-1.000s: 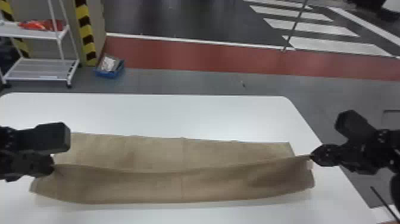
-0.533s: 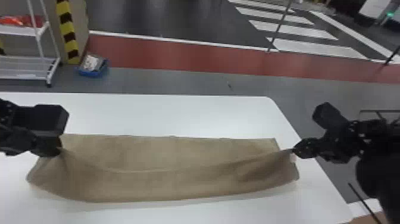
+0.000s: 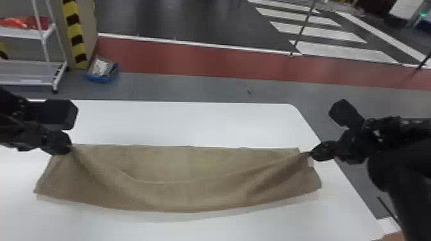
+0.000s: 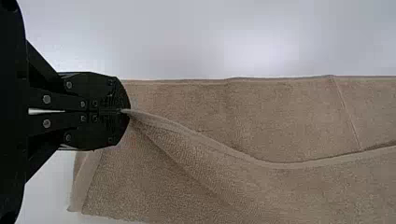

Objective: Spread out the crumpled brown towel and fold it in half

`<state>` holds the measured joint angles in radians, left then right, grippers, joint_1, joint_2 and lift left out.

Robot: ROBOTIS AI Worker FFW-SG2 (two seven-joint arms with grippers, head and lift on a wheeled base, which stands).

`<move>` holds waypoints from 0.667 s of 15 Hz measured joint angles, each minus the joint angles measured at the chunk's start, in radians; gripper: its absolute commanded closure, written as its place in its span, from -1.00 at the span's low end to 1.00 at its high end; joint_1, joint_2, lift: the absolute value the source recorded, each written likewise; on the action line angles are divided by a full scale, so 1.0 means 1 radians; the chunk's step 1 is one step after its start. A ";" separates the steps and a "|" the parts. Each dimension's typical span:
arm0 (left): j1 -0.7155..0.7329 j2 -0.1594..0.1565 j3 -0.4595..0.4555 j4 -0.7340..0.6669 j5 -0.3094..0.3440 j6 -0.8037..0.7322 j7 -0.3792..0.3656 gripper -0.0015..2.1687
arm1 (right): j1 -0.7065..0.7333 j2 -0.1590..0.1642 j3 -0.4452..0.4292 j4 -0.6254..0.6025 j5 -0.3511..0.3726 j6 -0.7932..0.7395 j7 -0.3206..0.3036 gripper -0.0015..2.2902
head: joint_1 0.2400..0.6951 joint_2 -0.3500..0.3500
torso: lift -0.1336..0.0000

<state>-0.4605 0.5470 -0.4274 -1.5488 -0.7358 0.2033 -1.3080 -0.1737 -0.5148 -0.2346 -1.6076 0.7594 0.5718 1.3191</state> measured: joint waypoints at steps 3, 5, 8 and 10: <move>-0.038 0.000 -0.032 0.054 -0.072 0.011 -0.022 0.71 | -0.051 0.004 0.015 0.064 0.014 -0.007 -0.009 -0.07 | 1.00 -0.67 | -0.86; -0.071 0.004 -0.060 0.086 -0.100 0.020 -0.045 0.71 | -0.084 0.007 0.023 0.109 0.027 -0.014 -0.014 -0.07 | 1.00 -0.65 | -0.86; -0.124 0.002 -0.116 0.143 -0.123 0.025 -0.049 0.71 | -0.127 0.014 0.043 0.171 0.053 -0.020 -0.018 -0.07 | 1.00 -0.62 | -0.86; -0.149 -0.008 -0.161 0.180 -0.137 0.025 -0.047 0.71 | -0.144 0.020 0.062 0.189 0.070 -0.021 -0.017 -0.07 | 1.00 -0.61 | -0.86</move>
<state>-0.6099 0.5393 -0.5886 -1.3683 -0.8725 0.2279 -1.3546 -0.3179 -0.4947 -0.1725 -1.4189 0.8299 0.5509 1.3018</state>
